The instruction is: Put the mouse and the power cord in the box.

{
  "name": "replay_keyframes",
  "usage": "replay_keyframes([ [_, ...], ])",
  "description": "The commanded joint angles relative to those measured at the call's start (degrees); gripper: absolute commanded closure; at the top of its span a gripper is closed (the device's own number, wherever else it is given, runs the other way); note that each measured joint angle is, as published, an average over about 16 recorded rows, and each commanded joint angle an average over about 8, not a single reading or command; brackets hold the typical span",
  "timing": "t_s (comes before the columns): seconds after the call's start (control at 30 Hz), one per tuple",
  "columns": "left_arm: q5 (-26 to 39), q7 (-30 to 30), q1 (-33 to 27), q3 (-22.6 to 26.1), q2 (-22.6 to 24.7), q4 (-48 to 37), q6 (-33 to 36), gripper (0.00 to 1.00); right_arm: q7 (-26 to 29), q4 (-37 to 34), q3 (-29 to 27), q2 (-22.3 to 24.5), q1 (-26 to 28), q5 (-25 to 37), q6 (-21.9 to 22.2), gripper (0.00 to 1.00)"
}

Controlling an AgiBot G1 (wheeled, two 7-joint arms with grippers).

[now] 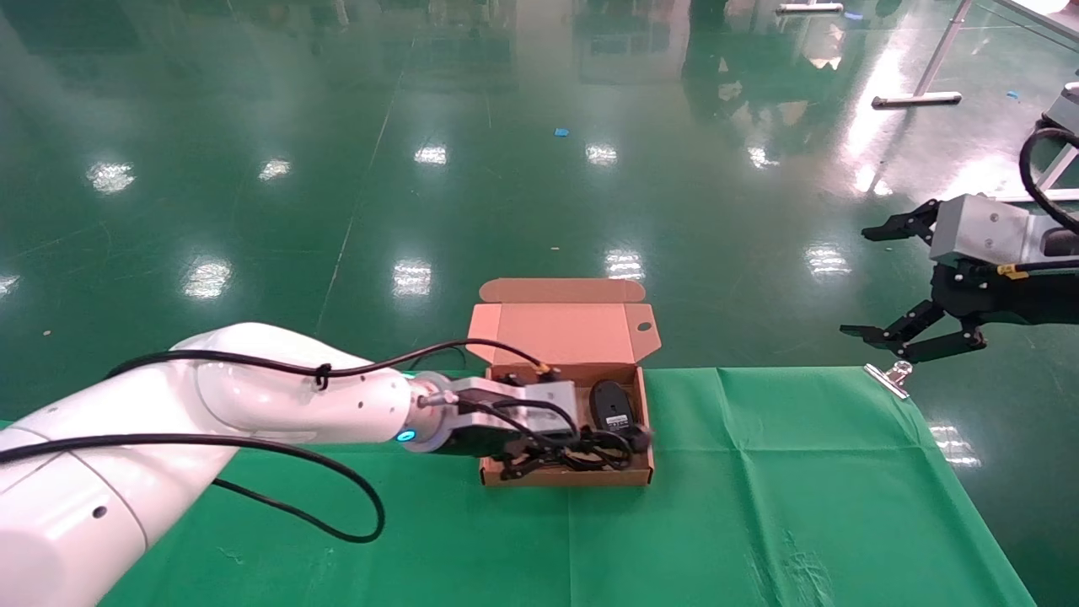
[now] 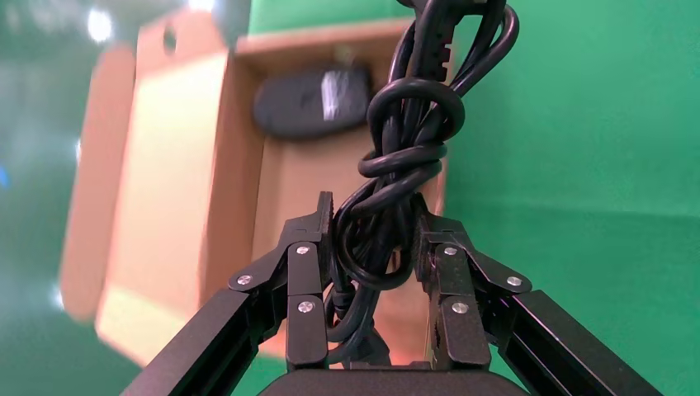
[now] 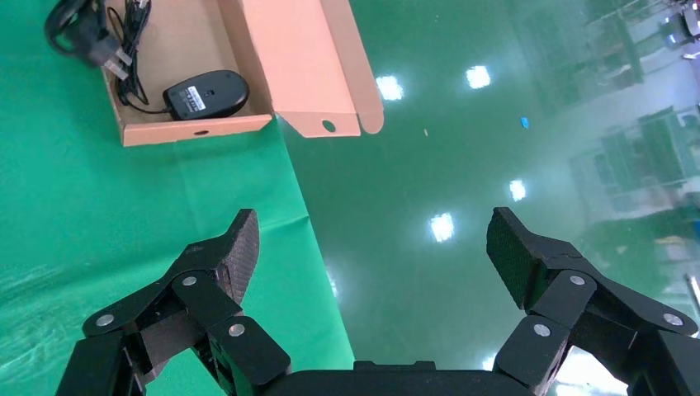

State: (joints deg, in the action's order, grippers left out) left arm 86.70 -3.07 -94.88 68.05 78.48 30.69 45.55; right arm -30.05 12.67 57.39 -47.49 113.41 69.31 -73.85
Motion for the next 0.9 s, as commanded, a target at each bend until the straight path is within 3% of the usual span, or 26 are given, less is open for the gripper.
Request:
replay_keyframes([
  [0.03,0.1,-2.6,-0.3,1.5,0.0,-0.6,-0.7,0.85,0.1,0.2,0.0,0.0,-0.1,0.0,0.1,0.0],
  [0.23,0.1,-5.4,-0.8,3.6,0.0,0.2,-2.3,0.17,0.3,0.4,0.0,0.3,0.1,0.0,-0.2,0.0],
  [0.33,0.1,-5.6,-0.9,4.0,0.0,0.3,-2.6,0.01,0.3,0.5,0.0,0.4,0.1,0.1,-0.2,0.0],
  [0.9,-1.1,-5.0,0.0,1.6,-1.1,0.8,-0.8,0.0,0.9,1.5,-0.7,0.4,-1.0,-0.4,-0.1,0.0],
])
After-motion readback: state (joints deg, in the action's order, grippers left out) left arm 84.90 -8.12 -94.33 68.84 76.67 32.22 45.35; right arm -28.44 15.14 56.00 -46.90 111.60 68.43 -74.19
